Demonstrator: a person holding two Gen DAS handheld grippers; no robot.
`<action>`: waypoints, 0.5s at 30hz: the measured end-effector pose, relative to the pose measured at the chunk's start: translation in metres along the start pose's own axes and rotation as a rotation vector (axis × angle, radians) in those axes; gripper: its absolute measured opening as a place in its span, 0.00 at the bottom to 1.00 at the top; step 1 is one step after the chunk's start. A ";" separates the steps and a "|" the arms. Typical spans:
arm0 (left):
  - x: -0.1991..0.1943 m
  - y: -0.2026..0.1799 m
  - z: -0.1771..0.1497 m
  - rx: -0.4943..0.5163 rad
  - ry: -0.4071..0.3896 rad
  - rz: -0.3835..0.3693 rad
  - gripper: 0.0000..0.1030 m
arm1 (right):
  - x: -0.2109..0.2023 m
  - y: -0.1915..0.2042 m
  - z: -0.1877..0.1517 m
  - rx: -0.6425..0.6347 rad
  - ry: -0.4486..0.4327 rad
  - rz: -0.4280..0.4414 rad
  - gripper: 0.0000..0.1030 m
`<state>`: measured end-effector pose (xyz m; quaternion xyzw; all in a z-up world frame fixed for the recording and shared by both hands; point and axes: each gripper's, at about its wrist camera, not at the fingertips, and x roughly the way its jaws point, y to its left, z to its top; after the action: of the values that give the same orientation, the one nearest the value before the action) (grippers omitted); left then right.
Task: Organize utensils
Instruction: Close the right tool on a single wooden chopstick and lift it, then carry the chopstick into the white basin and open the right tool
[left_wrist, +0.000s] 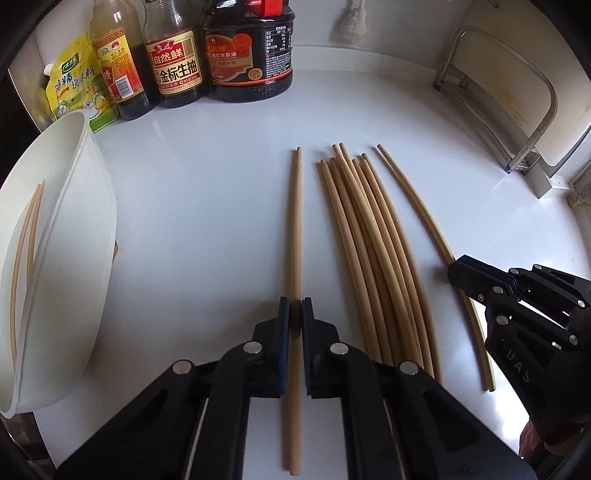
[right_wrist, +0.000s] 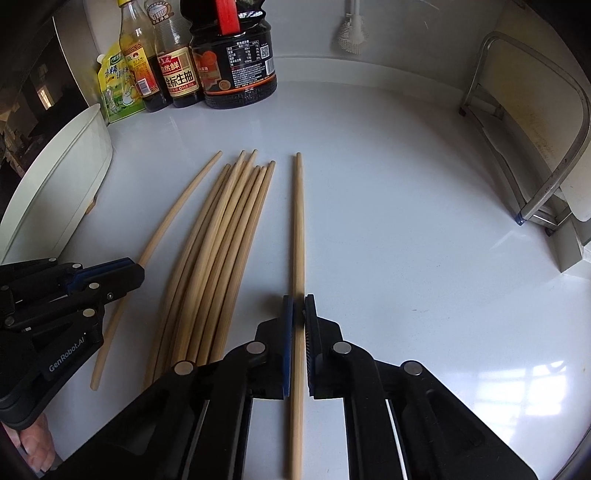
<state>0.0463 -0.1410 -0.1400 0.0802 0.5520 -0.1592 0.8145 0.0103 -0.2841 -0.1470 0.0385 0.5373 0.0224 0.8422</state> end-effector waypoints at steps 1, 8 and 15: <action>-0.001 0.002 0.000 -0.005 0.006 -0.004 0.07 | -0.001 -0.001 0.000 0.021 0.008 0.017 0.06; -0.032 0.017 0.006 0.014 -0.028 0.004 0.07 | -0.025 0.010 0.001 0.076 -0.013 0.041 0.06; -0.082 0.047 0.016 0.019 -0.091 -0.003 0.07 | -0.062 0.041 0.012 0.103 -0.060 0.085 0.06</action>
<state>0.0486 -0.0877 -0.0602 0.0799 0.5128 -0.1690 0.8379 -0.0052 -0.2490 -0.0820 0.1052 0.5103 0.0290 0.8530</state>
